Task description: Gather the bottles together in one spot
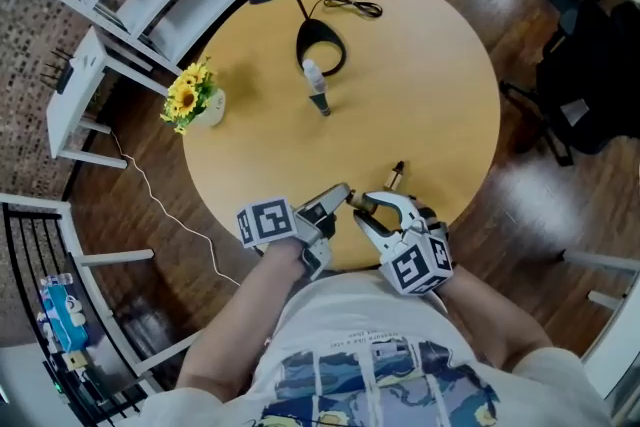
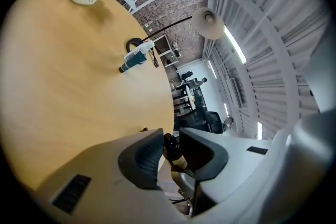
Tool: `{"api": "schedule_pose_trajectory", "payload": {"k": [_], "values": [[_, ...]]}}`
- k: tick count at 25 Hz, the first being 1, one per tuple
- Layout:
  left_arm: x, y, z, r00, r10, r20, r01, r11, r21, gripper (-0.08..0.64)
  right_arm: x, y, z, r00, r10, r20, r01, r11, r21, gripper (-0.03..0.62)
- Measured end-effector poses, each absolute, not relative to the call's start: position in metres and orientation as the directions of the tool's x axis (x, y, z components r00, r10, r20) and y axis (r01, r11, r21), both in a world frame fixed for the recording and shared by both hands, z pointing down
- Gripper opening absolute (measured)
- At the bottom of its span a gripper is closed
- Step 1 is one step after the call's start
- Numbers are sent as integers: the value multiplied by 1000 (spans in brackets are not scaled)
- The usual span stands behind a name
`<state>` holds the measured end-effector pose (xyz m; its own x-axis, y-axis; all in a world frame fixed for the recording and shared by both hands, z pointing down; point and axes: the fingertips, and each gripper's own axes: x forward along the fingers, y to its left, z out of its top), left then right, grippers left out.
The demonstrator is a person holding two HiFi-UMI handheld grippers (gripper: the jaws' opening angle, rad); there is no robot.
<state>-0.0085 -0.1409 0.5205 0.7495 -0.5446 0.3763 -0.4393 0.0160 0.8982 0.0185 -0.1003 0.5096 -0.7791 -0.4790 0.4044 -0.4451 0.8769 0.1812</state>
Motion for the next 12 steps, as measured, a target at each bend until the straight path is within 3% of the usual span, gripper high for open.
{"api": "schedule_pose_trajectory", "payload": {"k": [7, 12], "values": [[0, -148, 506, 746, -512, 425, -572, -167, 803, 71, 25, -103, 523, -757, -494, 428, -475, 866, 158, 158], [-17, -173, 499, 618, -587, 522, -783, -398, 479, 71, 43, -108, 523, -759, -497, 421, -515, 853, 78, 209]]}}
